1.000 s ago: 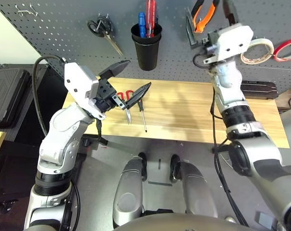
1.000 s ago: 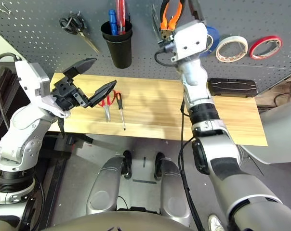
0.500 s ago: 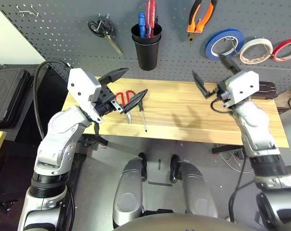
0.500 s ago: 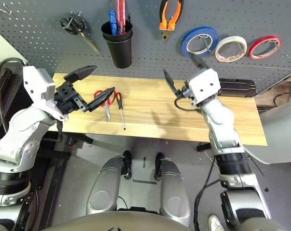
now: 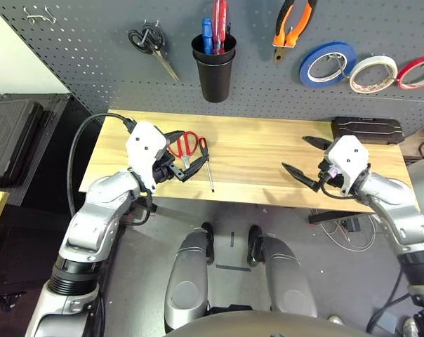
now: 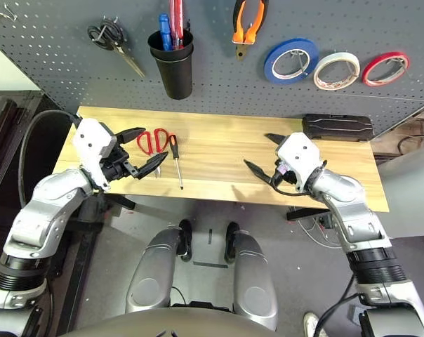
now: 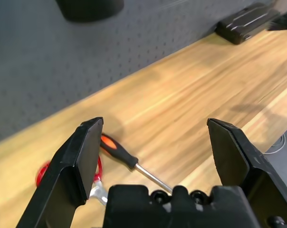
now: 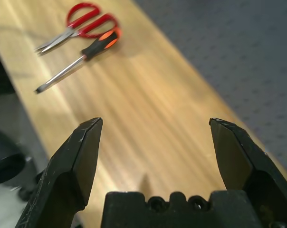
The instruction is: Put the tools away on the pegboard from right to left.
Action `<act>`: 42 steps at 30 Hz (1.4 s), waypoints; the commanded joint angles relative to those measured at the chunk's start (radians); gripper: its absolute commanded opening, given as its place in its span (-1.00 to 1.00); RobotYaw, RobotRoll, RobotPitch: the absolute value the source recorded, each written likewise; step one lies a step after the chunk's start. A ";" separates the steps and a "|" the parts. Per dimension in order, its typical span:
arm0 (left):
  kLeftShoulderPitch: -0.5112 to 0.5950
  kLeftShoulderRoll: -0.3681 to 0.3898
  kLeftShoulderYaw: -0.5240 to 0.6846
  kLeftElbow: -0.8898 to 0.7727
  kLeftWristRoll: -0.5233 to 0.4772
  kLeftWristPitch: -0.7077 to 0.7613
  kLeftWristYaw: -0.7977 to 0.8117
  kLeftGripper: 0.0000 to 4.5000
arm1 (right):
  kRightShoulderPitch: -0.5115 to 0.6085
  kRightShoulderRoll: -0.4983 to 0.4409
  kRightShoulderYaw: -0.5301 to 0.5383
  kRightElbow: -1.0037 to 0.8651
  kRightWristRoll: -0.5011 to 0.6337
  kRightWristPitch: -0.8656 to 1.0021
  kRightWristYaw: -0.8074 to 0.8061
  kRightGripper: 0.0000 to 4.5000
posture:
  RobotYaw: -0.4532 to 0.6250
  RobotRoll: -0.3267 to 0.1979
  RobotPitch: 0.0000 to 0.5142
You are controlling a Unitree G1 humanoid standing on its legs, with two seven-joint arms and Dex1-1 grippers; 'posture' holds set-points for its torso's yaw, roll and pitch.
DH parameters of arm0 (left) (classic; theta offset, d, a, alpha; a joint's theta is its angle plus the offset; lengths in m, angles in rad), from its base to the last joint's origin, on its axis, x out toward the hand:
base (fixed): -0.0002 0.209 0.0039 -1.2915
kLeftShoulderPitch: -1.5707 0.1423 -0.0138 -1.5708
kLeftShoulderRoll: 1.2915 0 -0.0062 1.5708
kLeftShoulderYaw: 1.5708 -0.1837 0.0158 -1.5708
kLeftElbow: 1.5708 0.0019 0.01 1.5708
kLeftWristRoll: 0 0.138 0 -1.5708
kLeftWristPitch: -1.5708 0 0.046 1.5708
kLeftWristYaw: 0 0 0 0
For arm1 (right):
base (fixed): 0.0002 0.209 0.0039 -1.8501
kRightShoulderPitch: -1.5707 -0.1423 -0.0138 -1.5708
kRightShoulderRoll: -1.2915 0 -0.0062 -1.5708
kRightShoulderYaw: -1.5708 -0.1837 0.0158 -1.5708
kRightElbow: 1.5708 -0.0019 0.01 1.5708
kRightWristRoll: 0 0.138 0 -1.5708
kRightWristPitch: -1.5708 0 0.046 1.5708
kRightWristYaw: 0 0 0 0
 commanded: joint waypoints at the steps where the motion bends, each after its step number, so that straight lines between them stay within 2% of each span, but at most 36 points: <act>1: -0.026 -0.041 -0.057 0.086 0.080 0.055 0.076 1.00 | 0.023 0.000 0.032 -0.005 -0.015 0.041 0.014 0.99 | 0.02 0.25 0.23; 4: -0.063 -0.079 -0.079 0.146 0.115 0.082 0.113 1.00 | 0.023 0.001 0.045 -0.011 -0.023 0.061 0.011 0.99 | 0.00 0.25 0.26; 8: -0.165 -0.183 -0.072 0.315 0.152 0.169 0.211 1.00 | 0.027 0.011 0.067 -0.023 -0.036 0.094 0.006 0.99 | -0.02 0.25 0.30; 15: -0.286 -0.301 -0.008 0.496 0.152 0.265 0.311 1.00 | 0.042 0.013 0.074 -0.044 -0.048 0.108 0.000 0.99 | -0.05 0.25 0.37; 20: -0.353 -0.345 0.011 0.632 0.168 0.281 0.362 1.00 | 0.041 0.021 0.084 -0.053 -0.064 0.115 -0.010 0.99 | -0.08 0.25 0.43; 29: -0.452 -0.417 0.039 0.865 0.184 0.211 0.429 1.00 | 0.041 0.040 0.091 -0.075 -0.080 0.136 -0.024 0.99 | -0.11 0.25 0.49; 42: -0.596 -0.437 0.124 1.215 0.170 0.048 0.462 1.00 | 0.049 0.044 0.086 -0.108 -0.092 0.151 -0.046 0.99 | -0.18 0.25 0.48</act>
